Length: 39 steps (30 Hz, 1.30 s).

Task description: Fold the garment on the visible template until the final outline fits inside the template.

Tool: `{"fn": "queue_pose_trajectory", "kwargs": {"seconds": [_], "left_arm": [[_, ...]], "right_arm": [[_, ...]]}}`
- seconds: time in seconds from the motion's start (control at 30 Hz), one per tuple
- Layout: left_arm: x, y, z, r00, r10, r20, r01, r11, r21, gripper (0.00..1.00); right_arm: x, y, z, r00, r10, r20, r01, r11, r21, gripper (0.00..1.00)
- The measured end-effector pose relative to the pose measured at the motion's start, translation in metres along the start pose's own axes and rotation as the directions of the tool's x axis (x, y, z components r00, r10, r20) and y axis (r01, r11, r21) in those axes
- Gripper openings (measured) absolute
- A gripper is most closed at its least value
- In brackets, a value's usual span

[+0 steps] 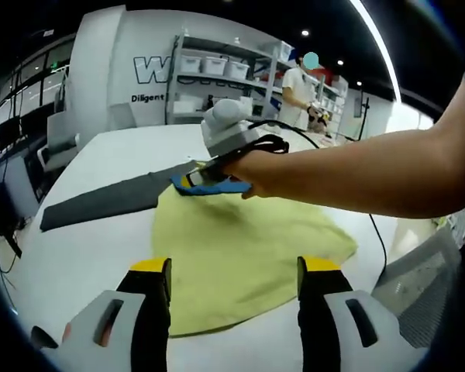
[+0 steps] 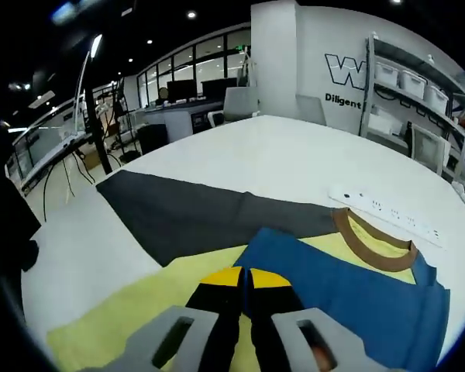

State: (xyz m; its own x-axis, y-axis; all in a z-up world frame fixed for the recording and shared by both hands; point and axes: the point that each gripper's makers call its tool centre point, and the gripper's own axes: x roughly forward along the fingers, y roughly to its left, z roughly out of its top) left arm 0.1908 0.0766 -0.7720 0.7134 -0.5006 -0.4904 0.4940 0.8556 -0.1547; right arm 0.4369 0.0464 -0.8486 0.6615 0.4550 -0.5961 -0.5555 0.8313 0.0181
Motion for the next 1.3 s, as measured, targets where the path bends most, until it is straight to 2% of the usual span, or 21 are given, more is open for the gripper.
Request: {"fn": "queue_pose_trajectory", "kwargs": {"seconds": [0.23,0.4,0.57,0.87,1.1,1.3], "left_arm": [[0.000,0.000,-0.001,1.000,-0.003,-0.003,0.003,1.000,-0.002,0.61],[0.000,0.001,0.000,1.000,-0.001,-0.001,0.001,1.000,-0.004,0.61],[0.000,0.002,-0.001,1.000,0.001,-0.005,-0.001,1.000,-0.002,0.61],[0.000,0.001,0.000,1.000,-0.004,-0.005,0.004,1.000,0.005,0.61],[0.001,-0.003,0.000,1.000,-0.012,-0.005,0.013,1.000,0.017,0.61],[0.001,-0.006,0.001,1.000,-0.021,-0.003,0.021,1.000,0.023,0.61]], "right_arm": [[0.006,0.009,-0.018,0.999,0.015,-0.045,-0.016,1.000,-0.013,0.00],[0.007,0.007,-0.014,0.999,0.014,-0.045,-0.016,0.998,-0.056,0.00],[0.005,0.005,-0.012,0.999,0.018,-0.039,-0.020,0.999,-0.035,0.02],[-0.014,-0.008,0.003,1.000,-0.020,0.021,0.021,0.999,-0.046,0.05],[-0.028,-0.022,-0.005,0.999,-0.045,0.020,0.046,0.999,-0.030,0.06],[-0.050,-0.037,-0.012,0.997,-0.073,0.030,0.074,0.997,-0.007,0.07]]}}
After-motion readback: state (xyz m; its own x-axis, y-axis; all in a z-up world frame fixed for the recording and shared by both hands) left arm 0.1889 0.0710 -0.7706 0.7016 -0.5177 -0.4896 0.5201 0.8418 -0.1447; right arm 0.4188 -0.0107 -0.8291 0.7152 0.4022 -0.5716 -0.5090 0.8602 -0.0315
